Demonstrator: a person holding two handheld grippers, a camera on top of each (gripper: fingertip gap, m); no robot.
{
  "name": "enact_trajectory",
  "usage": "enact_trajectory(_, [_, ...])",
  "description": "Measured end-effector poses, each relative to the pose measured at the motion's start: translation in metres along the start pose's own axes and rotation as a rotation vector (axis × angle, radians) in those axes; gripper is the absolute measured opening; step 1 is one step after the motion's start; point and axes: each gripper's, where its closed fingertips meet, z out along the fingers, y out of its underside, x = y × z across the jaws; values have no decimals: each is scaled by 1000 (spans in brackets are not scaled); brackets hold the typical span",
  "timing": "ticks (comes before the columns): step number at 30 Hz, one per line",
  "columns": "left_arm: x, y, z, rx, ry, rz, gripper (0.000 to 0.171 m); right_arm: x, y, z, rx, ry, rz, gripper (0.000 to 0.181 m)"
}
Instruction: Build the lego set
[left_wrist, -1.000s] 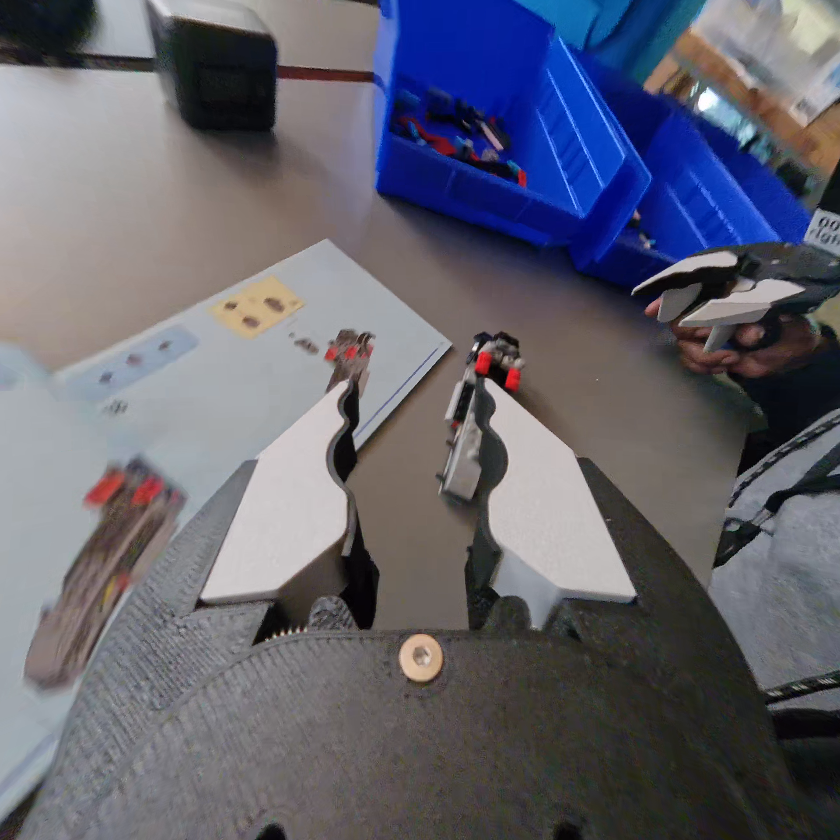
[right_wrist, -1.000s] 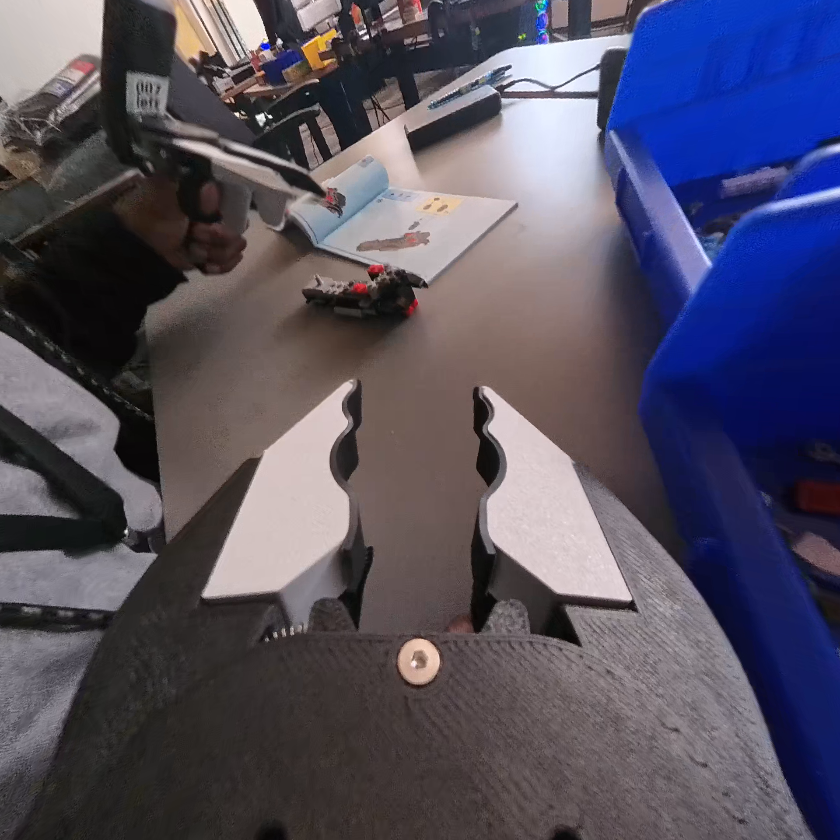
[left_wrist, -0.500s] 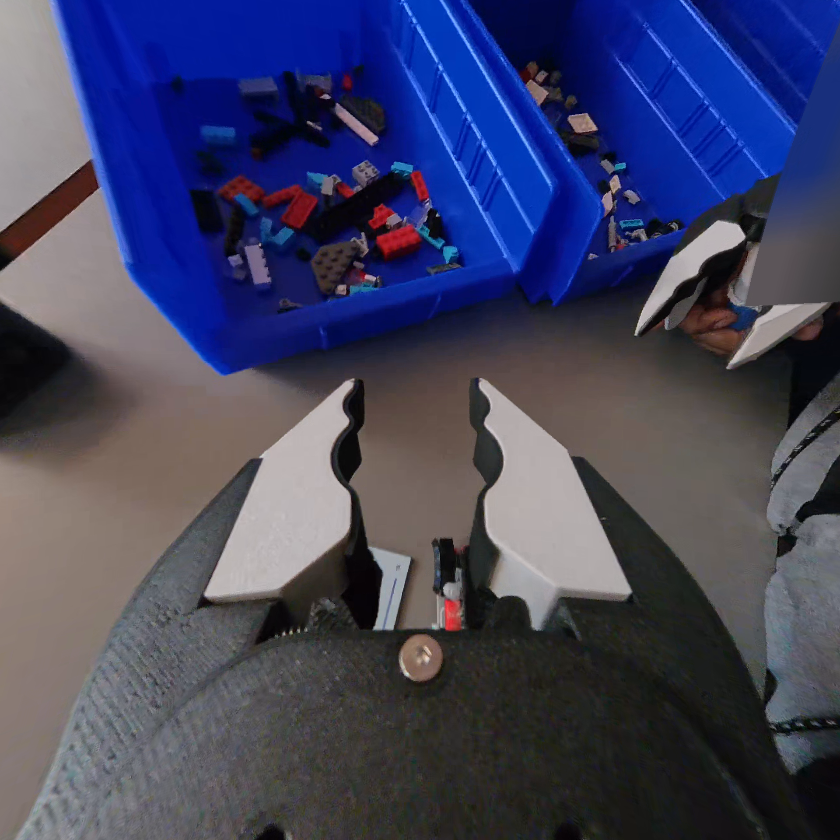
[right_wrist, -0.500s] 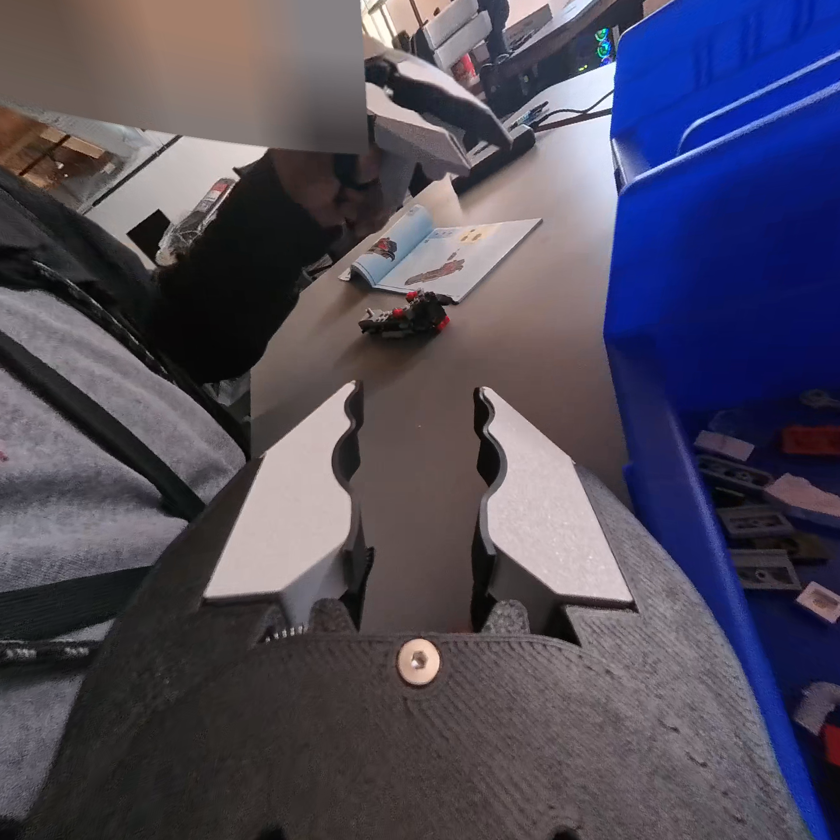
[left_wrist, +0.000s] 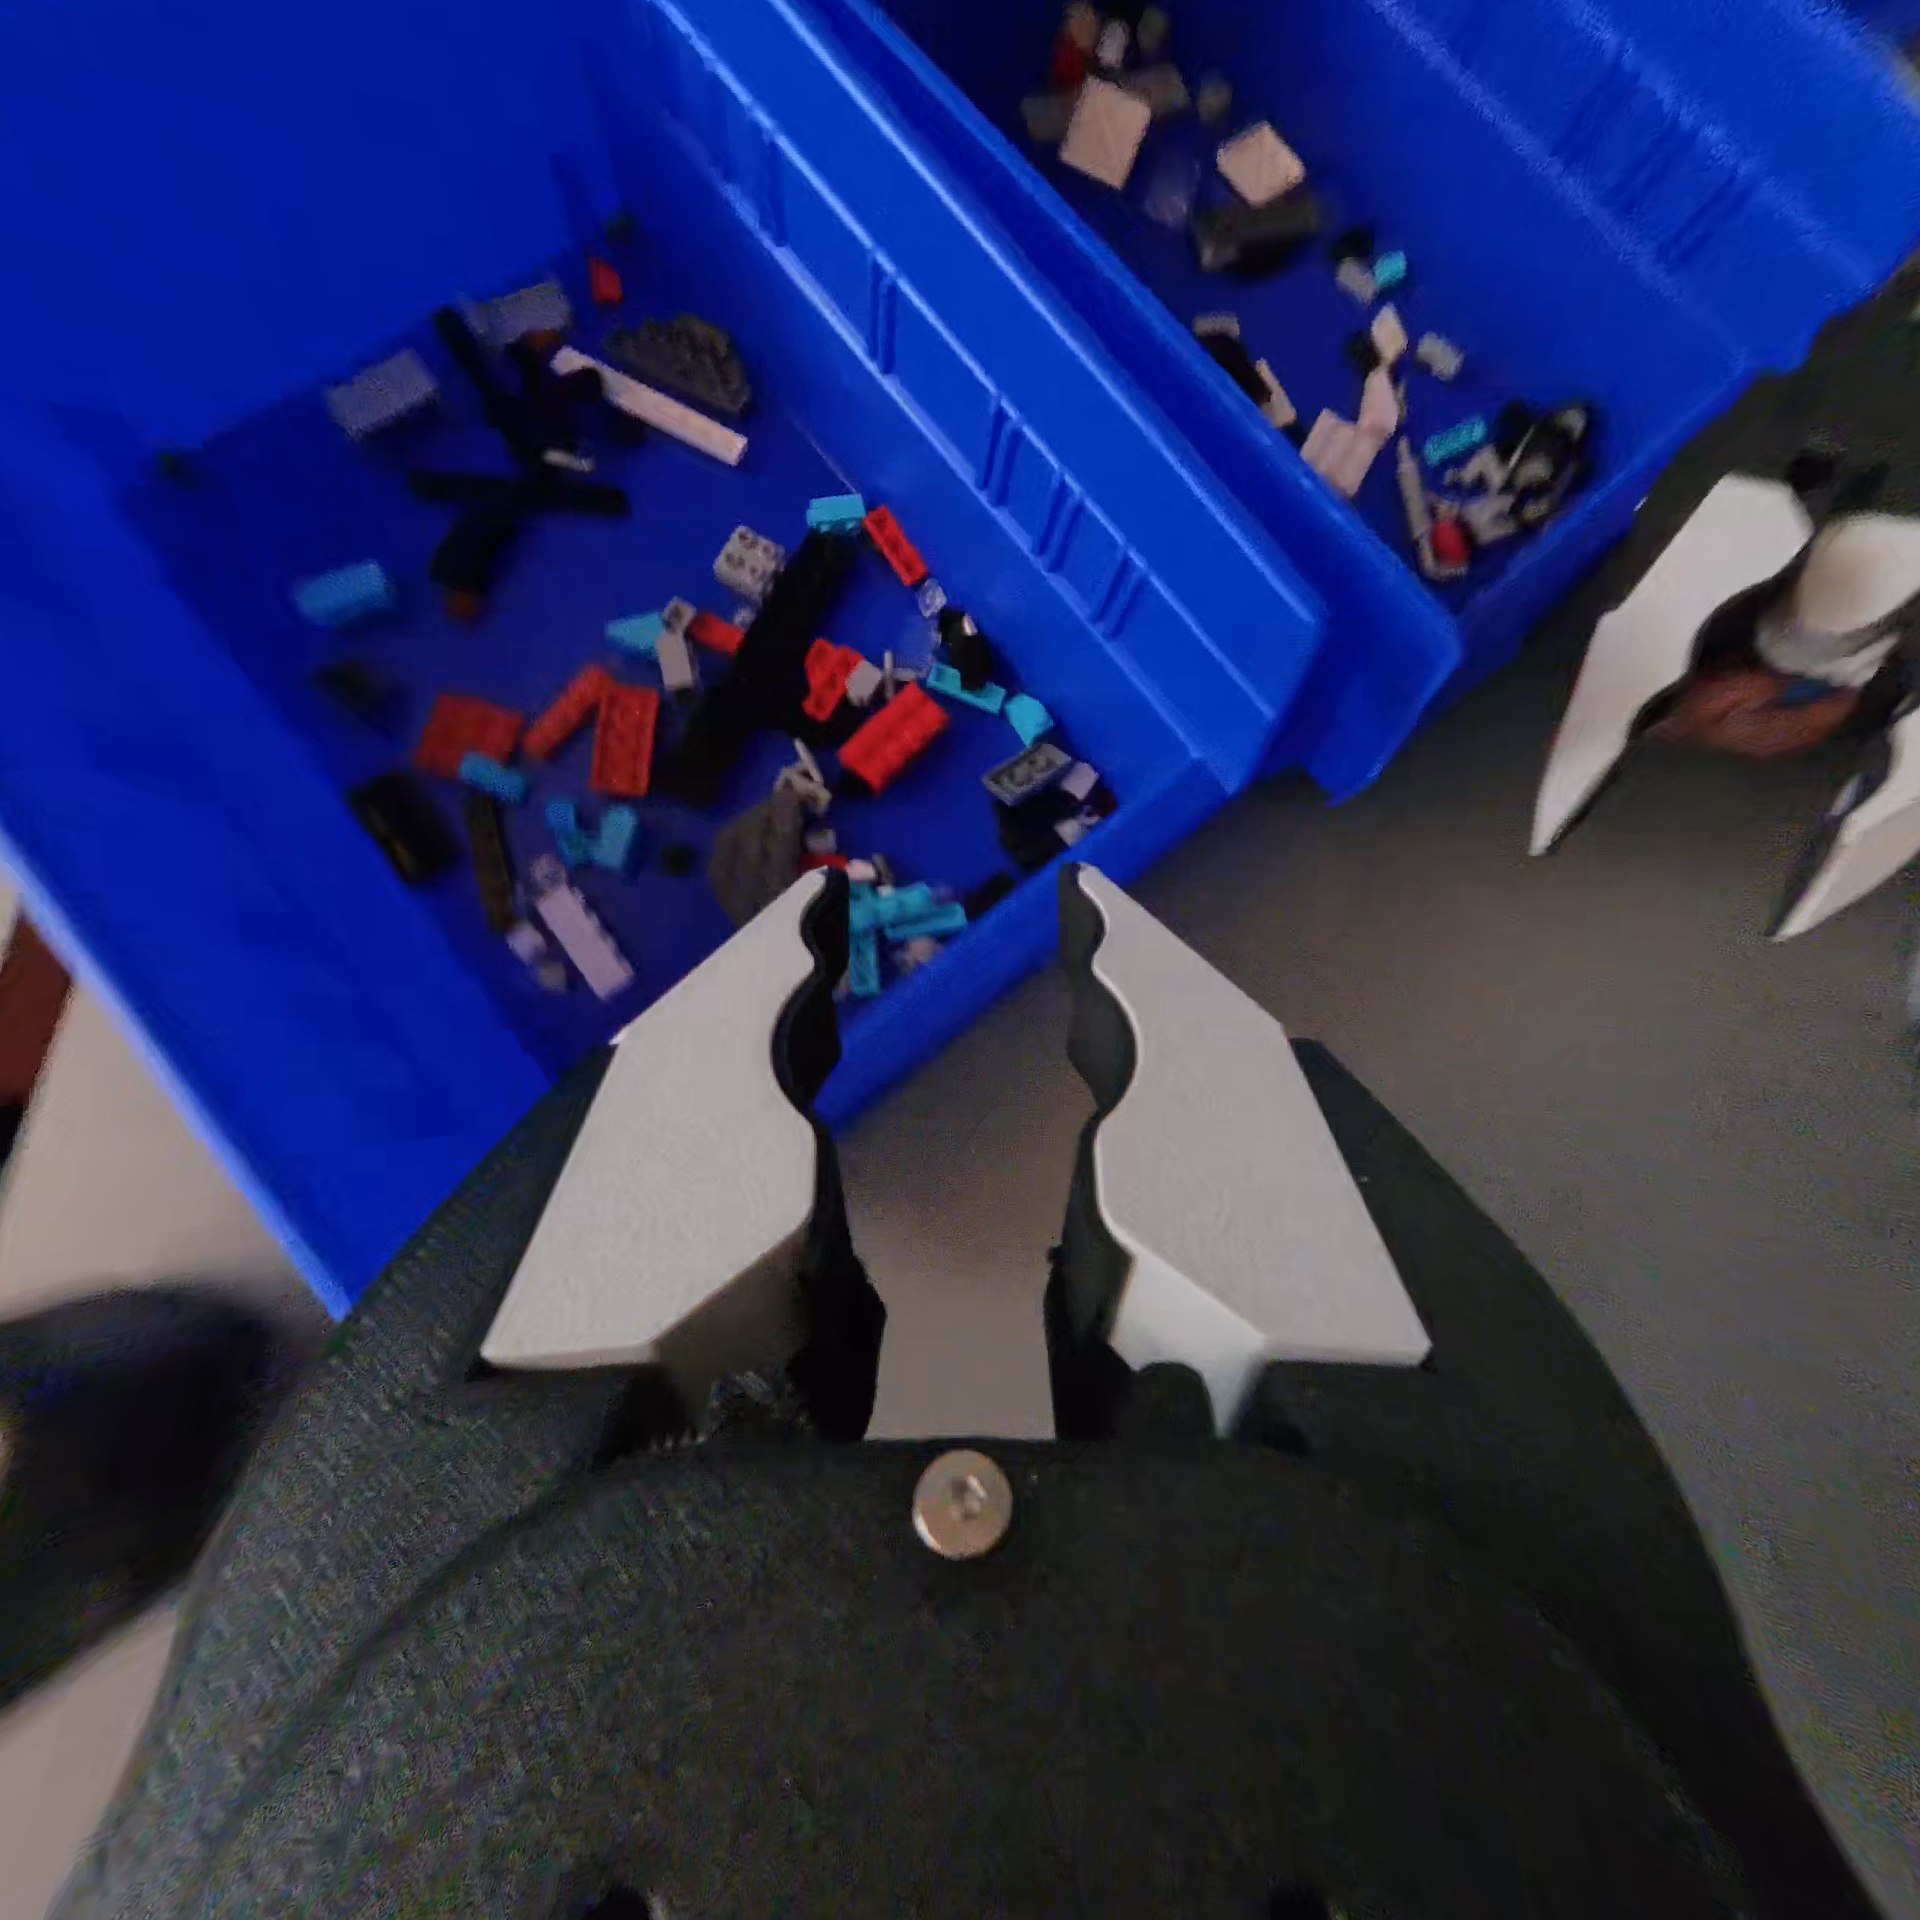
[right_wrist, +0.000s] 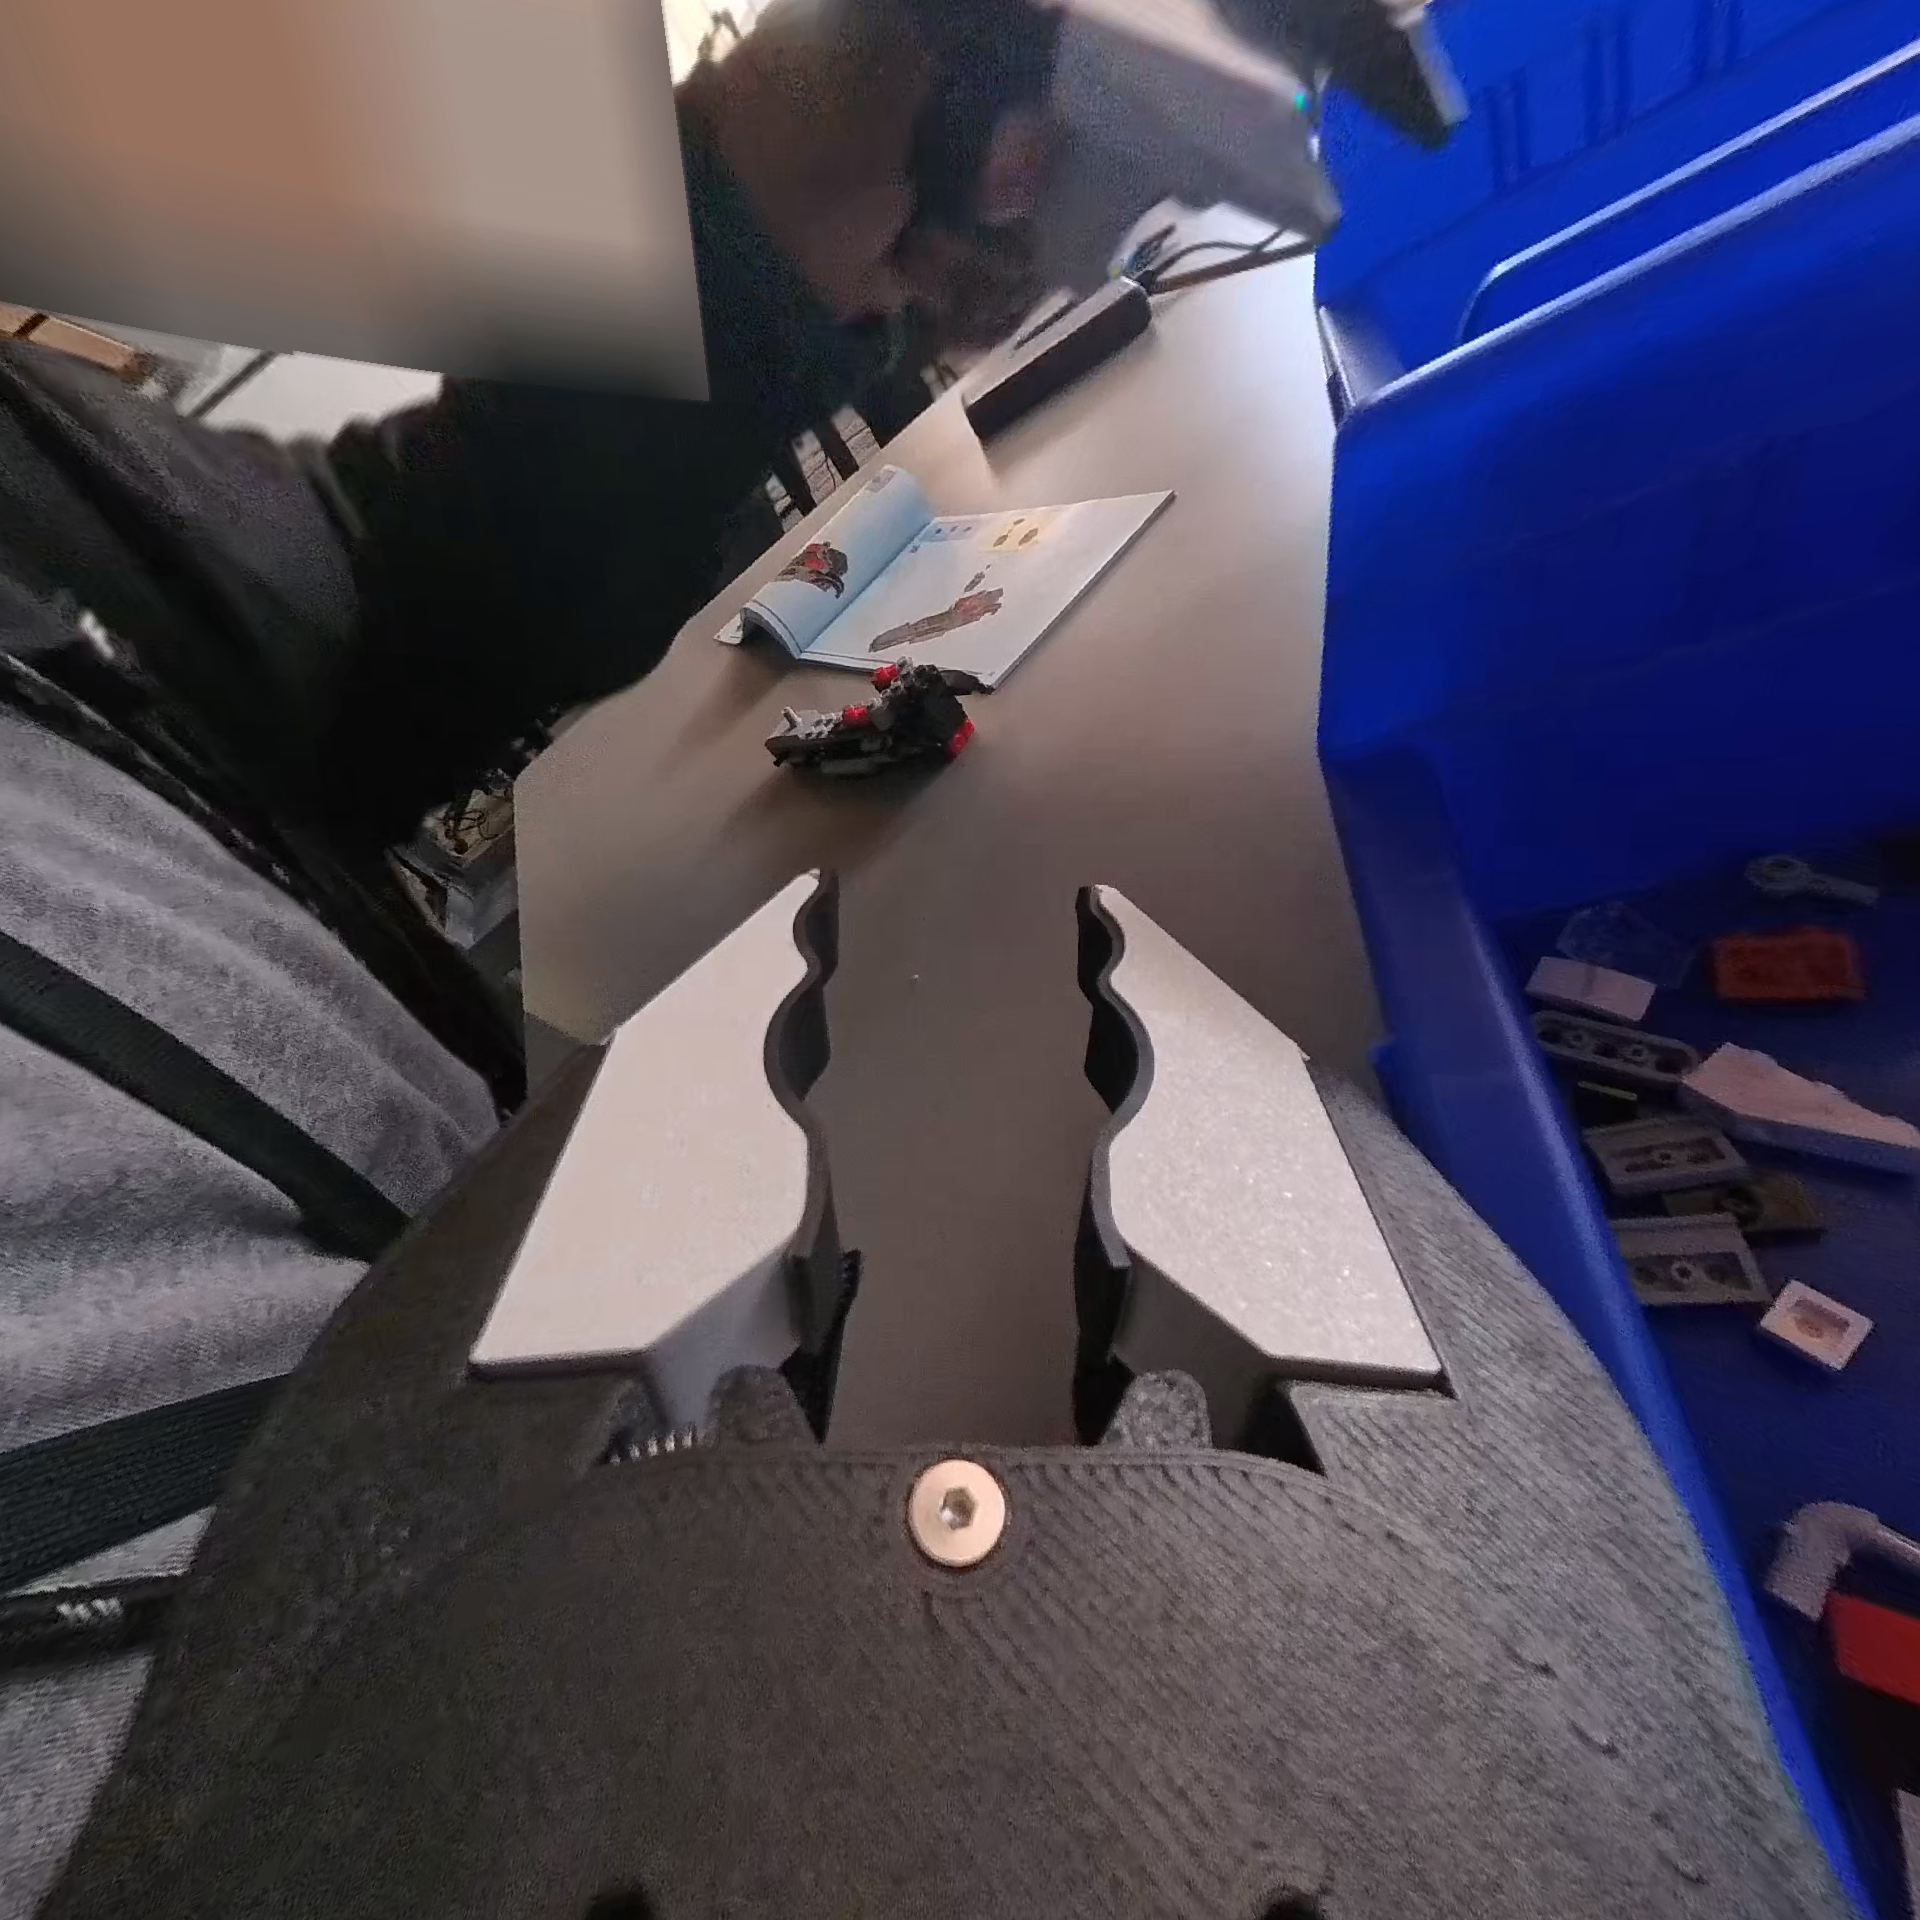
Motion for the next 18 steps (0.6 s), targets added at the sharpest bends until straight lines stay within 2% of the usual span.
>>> enact_trajectory(5, [-11, -17, 48, -194, 204, 278, 26, 0, 1, 1, -8, -7, 9, 47])
enact_trajectory(9, [-17, 16, 63, -442, 319, 477, 7, 0, 0, 0, -1, -14, 15, 47])
enact_trajectory(13, [-2, 34, 50, -576, 508, 444, 0, -1, -1, -1, 6, -22, 16, 47])
enact_trajectory(18, [-11, 62, 53, -839, 505, 411, 0, -1, -2, -2, 12, -27, 15, 47])
